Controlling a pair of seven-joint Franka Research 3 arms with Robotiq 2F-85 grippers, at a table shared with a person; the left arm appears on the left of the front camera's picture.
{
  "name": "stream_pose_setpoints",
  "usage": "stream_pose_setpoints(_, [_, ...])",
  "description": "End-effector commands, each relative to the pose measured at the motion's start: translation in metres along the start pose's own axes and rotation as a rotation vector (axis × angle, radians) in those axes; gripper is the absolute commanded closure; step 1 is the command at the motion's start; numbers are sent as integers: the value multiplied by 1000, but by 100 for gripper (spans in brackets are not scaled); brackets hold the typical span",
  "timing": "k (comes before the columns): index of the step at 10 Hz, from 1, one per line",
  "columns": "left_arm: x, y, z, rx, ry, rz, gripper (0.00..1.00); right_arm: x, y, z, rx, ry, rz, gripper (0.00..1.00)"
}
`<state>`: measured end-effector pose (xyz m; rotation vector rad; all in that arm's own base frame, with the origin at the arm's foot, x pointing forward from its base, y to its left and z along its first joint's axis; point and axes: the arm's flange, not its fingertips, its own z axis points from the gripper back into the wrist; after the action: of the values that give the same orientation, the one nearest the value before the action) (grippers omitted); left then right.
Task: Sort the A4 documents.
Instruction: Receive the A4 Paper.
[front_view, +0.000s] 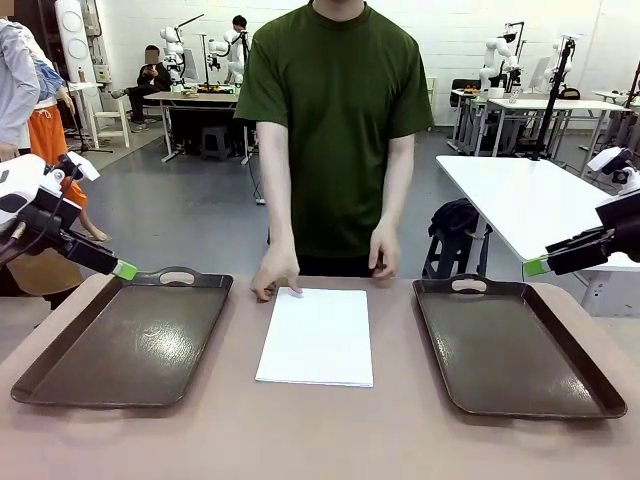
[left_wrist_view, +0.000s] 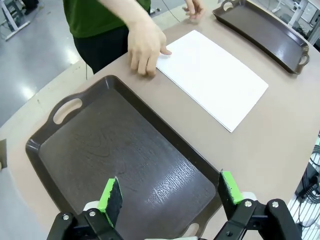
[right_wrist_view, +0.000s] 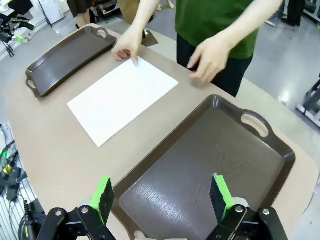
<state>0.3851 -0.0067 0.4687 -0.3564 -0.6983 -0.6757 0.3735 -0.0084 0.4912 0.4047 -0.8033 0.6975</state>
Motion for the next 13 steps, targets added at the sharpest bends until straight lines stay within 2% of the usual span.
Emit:
stream_pose_setpoints(1, [3, -1, 1, 13, -7, -22, 0, 0, 0, 1, -1, 1, 4, 0])
stream_pose_setpoints(13, [3, -1, 1, 13, -7, -22, 0, 0, 0, 1, -1, 1, 4, 0])
